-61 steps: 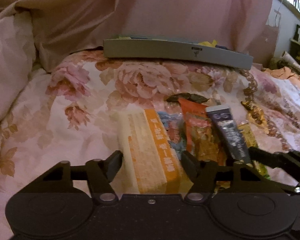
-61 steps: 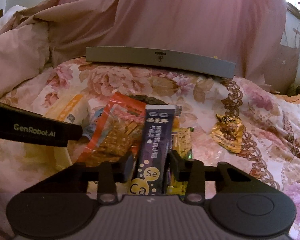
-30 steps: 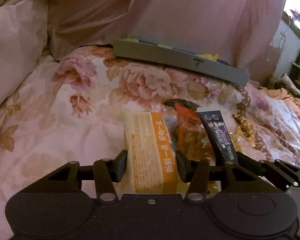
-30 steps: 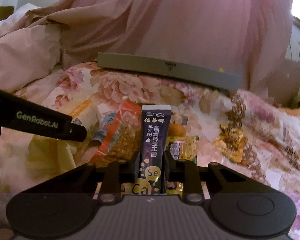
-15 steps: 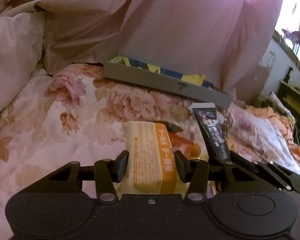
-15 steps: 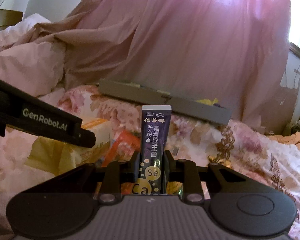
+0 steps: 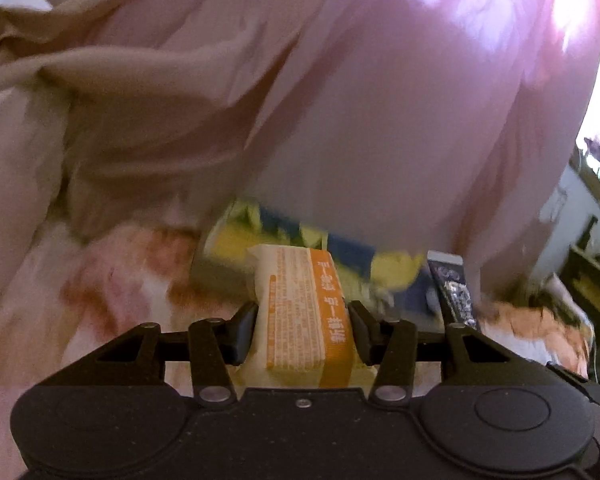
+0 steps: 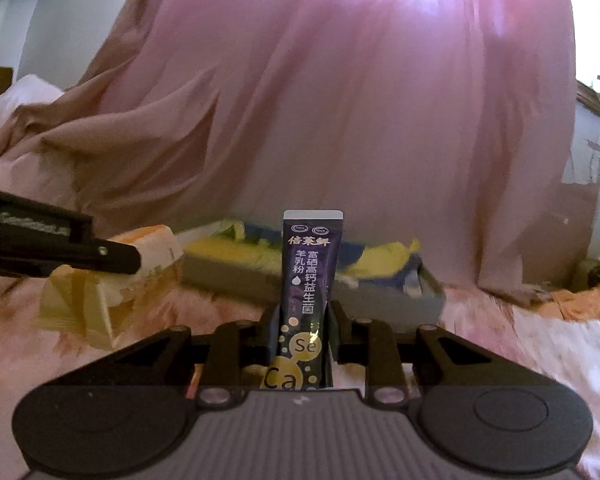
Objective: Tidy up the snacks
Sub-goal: 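Lift both held snacks and carry them over the gray tray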
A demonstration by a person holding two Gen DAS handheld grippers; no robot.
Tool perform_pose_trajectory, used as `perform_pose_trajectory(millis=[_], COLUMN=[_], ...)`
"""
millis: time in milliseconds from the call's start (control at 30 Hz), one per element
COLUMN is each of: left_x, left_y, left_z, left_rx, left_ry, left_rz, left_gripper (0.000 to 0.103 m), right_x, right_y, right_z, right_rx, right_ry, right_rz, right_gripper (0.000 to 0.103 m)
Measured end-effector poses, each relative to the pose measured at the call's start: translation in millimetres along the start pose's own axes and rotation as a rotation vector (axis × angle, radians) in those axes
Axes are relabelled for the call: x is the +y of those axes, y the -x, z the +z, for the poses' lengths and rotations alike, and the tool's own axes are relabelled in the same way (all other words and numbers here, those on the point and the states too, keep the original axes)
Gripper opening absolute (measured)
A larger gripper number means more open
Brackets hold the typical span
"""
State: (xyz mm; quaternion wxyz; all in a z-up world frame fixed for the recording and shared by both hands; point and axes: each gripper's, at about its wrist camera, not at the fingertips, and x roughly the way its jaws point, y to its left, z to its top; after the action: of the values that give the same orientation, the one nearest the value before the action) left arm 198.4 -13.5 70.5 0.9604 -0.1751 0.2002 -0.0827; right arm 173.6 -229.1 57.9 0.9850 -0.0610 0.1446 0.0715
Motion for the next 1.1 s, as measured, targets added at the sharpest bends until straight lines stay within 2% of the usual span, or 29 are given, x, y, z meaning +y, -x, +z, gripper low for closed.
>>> perform_pose_trajectory(millis=[167,300,433,533,600,767,1100], left_x=[4,14,25,32,33,31,24], left_y=[-50,-86,-114,-134,-139,-146,-122], left_z=[40,64,68,62,56,43,19], left_rx=[-0.064,-0.084,-0.070,-0.025,-0.014,-0.009,-0.007], left_ry=[0.005,0.017,0.037,0.030,0.014,-0.045,-0.128], left_rz=[0.016,0.047,0.082,0.098,0.100,0.087,0.082], left_gripper=[0.051,0.051,0.051,0.051,0.050,0.048,0.048], right_x=[-12,-13,-14,-14,-14,-12,-17], right_y=[-65,-112,-156,-177,-185,-189,-169], right_z=[38,52,49,38,31,16,5], right_rx=[-0.003,0.000,0.070,0.146,0.187,0.228,0.217], right_ry=[-0.063,-0.106,-0.145,-0.151,-0.157,-0.153,-0.158], right_rz=[0.014,0.011,0.017,0.035,0.047,0.061,0.096], right_gripper=[0.028,0.028,0.028,0.028,0.028,0.028,0.029])
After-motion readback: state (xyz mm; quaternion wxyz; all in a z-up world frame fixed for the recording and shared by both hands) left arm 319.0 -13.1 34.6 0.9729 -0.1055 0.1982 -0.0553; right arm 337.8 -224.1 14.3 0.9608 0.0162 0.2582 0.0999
